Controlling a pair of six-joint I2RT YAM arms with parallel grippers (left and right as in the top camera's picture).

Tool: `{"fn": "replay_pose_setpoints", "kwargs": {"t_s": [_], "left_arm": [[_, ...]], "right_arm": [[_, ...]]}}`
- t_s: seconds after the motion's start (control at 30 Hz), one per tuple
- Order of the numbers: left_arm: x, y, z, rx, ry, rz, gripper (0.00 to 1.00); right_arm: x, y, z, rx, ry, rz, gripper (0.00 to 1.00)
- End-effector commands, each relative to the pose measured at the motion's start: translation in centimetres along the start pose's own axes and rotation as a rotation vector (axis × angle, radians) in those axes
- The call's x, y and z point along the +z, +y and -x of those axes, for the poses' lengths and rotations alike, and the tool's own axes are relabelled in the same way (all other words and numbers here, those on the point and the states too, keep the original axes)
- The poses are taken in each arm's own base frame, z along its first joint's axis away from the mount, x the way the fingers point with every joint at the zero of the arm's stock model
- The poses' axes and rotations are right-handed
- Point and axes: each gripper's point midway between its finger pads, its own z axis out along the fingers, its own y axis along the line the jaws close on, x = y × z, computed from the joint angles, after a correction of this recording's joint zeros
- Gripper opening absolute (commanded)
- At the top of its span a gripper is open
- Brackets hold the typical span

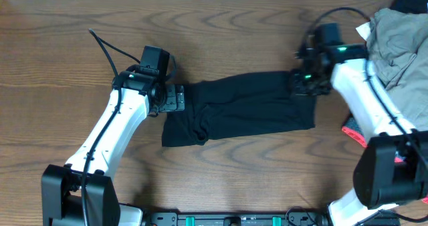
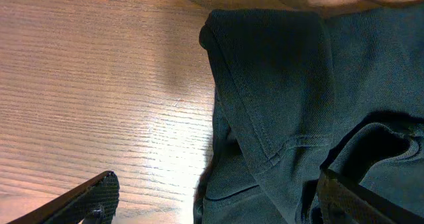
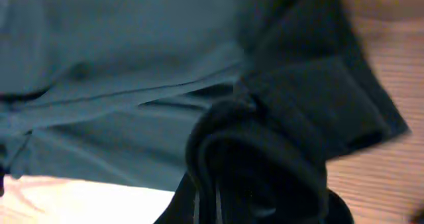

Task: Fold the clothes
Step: 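Fold the right end leftward over the shirt with the right gripper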

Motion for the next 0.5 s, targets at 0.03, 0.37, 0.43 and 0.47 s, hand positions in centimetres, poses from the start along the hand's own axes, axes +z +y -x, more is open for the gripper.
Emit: {"fn": "replay_pose_setpoints", "kwargs": {"t_s": [0.03, 0.37, 0.43, 0.47], "left_arm": [[-0.2, 0.1, 0.2, -0.002, 0.001, 0.002, 0.96], [-0.2, 0.1, 0.1, -0.002, 0.006, 0.003, 0.96], [-0.2, 0.1, 0.1, -0.002, 0.006, 0.004, 0.96], [-0.2, 0.1, 0.1, -0.002, 0.006, 0.004, 0.96]], "right_arm": [[1.4, 3.0, -1.1, -0.038, 0.038, -0.027, 0.01], [7.3, 7.6, -2.9, -0.159, 0.13, -0.03, 0.01], [7.9, 8.6, -2.2, -0.179, 0.091, -0.014, 0.01], [7.9, 9.1, -1.7, -0.189, 0.069, -0.005, 0.01]]}}
